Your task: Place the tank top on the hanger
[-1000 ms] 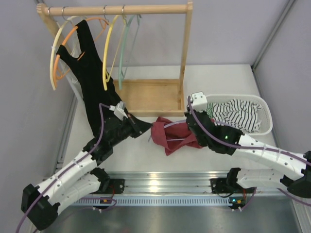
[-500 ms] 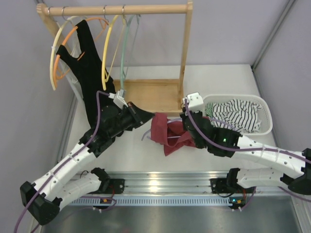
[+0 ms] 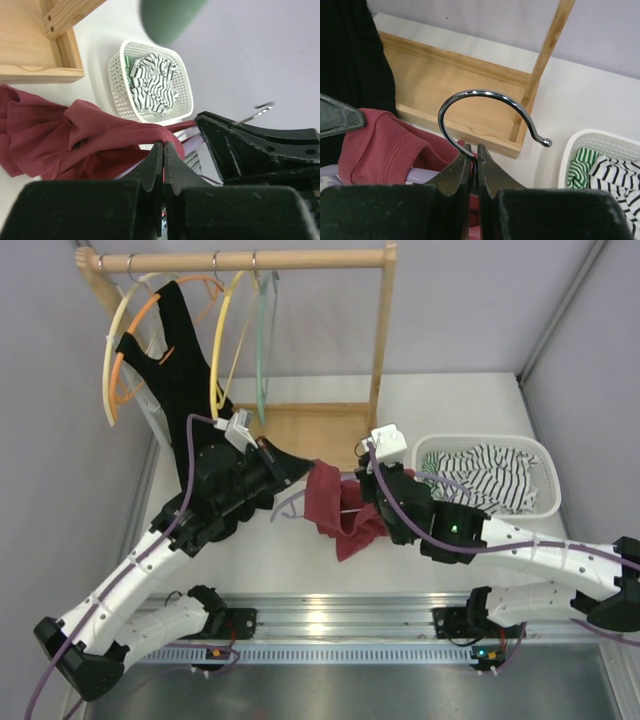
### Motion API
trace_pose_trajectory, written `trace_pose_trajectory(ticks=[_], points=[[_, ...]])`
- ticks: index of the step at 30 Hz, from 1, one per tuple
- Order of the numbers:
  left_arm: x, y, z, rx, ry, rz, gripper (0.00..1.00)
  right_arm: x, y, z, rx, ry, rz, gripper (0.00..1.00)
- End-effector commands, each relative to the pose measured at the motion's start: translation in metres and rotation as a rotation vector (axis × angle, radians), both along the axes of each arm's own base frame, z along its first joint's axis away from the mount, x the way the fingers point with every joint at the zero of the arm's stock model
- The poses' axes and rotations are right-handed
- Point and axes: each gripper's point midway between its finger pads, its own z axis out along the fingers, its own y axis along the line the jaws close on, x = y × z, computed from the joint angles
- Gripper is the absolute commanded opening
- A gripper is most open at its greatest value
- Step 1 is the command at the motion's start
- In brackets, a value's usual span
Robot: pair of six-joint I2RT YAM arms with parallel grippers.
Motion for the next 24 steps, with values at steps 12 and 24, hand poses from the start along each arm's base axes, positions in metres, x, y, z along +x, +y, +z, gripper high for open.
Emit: trace_pose_trajectory(ticks=[12,24], points=[[0.009,0.005,0.048,0.34,-0.223,-0.109,0.13,-0.032,-0.002,0.098,0.176,-0.076,0.123,0.0],[-0.008,0.013,0.109,0.409,-0.43,-0.19,0.43,-0.047,0.004,0.128,0.164,-0.019,0.227,0.0]])
